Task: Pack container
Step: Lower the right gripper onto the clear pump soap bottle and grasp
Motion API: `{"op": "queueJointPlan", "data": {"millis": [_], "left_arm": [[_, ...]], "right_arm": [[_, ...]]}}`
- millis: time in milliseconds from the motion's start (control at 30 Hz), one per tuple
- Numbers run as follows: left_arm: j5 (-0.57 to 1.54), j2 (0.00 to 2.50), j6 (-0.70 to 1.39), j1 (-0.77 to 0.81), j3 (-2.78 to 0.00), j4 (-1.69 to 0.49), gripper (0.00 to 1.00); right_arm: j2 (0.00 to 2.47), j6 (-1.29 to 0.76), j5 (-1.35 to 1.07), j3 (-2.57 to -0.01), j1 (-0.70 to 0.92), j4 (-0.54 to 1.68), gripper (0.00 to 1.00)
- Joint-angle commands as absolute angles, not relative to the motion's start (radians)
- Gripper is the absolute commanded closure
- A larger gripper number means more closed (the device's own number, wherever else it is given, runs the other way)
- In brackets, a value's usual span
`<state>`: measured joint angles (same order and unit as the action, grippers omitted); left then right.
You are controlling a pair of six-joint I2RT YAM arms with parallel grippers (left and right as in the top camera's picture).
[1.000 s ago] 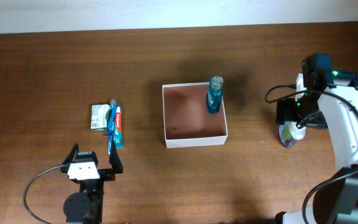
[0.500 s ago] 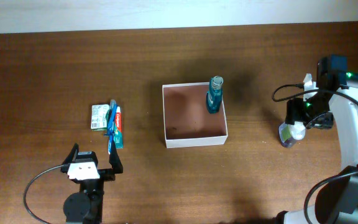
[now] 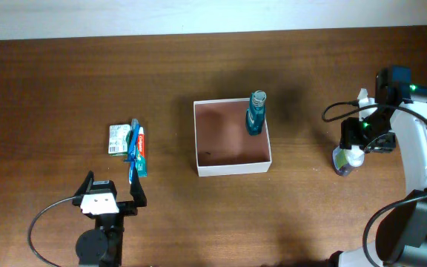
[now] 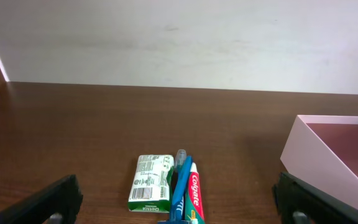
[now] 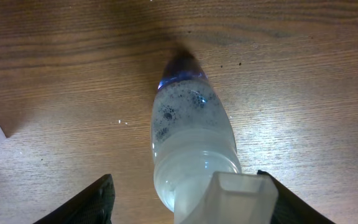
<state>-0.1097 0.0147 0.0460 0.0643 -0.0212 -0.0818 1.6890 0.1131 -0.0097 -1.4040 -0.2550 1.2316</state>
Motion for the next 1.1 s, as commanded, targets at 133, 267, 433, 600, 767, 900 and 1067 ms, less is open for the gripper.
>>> {"op": "queueJointPlan", "data": {"millis": [133,267,433,600,767,900,1067], "left_arm": [[-0.120,0.006,0.052,0.062,-0.014,-0.079,0.01],[-0.120,0.006,0.052,0.062,-0.014,-0.079,0.01],[-0.120,0.006,0.052,0.062,-0.014,-0.079,0.01],[-0.120,0.006,0.052,0.062,-0.014,-0.079,0.01],[-0.120,0.006,0.052,0.062,-0.014,-0.079,0.01],[-0.120,0.006,0.052,0.062,-0.014,-0.079,0.01],[-0.120,0.006,0.052,0.062,-0.014,-0.079,0.01]], "right_arm": [[1.695,0.124,-0.011,-1.393,-0.262,1.234,0.42],[1.696,0.124,-0.007,-1.372,-0.262,1.229,0.42],[1.696,0.123,-0.007,-1.346,-0.262,1.209,0.41],[1.696,0.123,-0.008,-1.327,-0.262,1.186,0.43],[1.696,0.122,-0.008,-1.327,-0.262,1.184,0.53],[1.696,0.119,-0.008,-1.327,-0.262,1.184,0.53],[1.696,0.119,-0.008,-1.327,-0.262,1.185,0.60]]}}
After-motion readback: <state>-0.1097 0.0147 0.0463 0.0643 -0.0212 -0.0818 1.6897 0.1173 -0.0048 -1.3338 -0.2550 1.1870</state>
